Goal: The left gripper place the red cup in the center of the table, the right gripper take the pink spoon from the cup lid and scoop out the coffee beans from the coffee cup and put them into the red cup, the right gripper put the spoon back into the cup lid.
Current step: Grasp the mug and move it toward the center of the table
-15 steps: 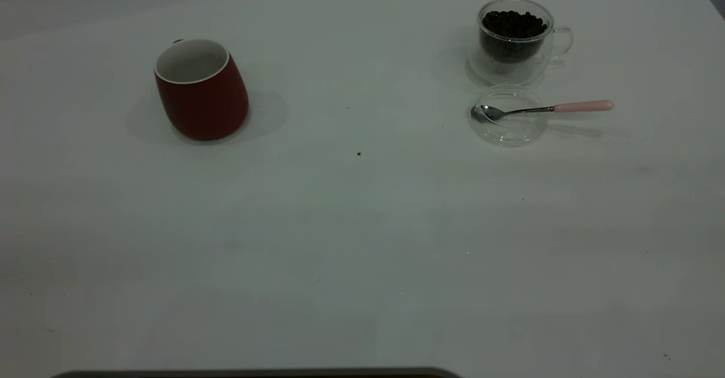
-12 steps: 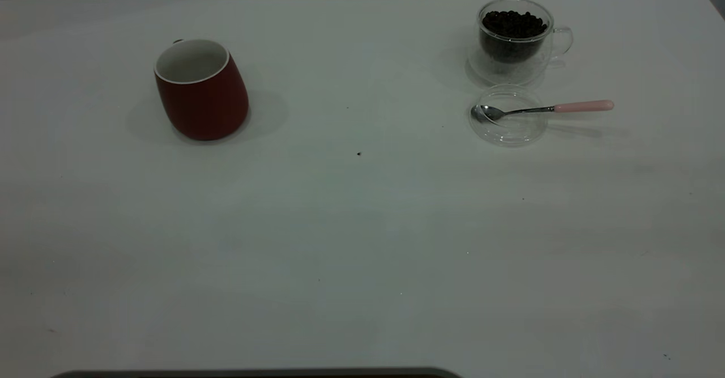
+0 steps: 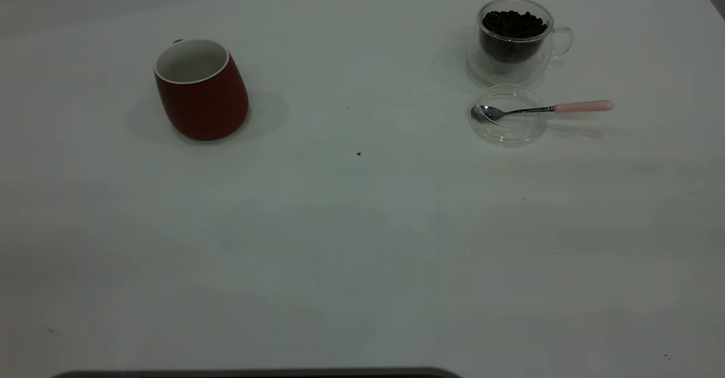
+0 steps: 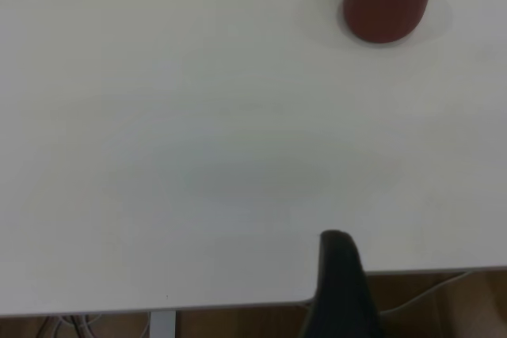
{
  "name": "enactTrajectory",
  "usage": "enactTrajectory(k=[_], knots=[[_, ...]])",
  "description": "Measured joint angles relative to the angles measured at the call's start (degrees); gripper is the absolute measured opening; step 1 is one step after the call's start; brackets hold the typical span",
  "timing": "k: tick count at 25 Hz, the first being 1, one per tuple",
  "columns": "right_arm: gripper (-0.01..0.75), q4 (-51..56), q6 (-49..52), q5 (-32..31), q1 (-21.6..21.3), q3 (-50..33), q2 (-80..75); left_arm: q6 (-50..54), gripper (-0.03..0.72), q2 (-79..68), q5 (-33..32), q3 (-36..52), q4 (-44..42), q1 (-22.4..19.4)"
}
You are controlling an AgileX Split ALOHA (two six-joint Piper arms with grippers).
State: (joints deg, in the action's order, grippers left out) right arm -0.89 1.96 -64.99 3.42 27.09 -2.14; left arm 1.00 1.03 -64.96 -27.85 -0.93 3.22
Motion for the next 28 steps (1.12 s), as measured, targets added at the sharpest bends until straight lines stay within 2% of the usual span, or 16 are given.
enactTrajectory(k=[20,25,28], knots=[[0.455,0.0,0.0,0.0,0.0,0.0,0.0,0.4,0.587,-0.4,0.0,0.0,-0.1,0.0],[0.455,0.0,0.0,0.0,0.0,0.0,0.0,2.0,0.587,-11.7,2.2,-0.9,-1.2,0.0],[0.455,0.0,0.0,0.0,0.0,0.0,0.0,2.3,0.587,-23.0,8.8,-2.3,-1.7,0.0]])
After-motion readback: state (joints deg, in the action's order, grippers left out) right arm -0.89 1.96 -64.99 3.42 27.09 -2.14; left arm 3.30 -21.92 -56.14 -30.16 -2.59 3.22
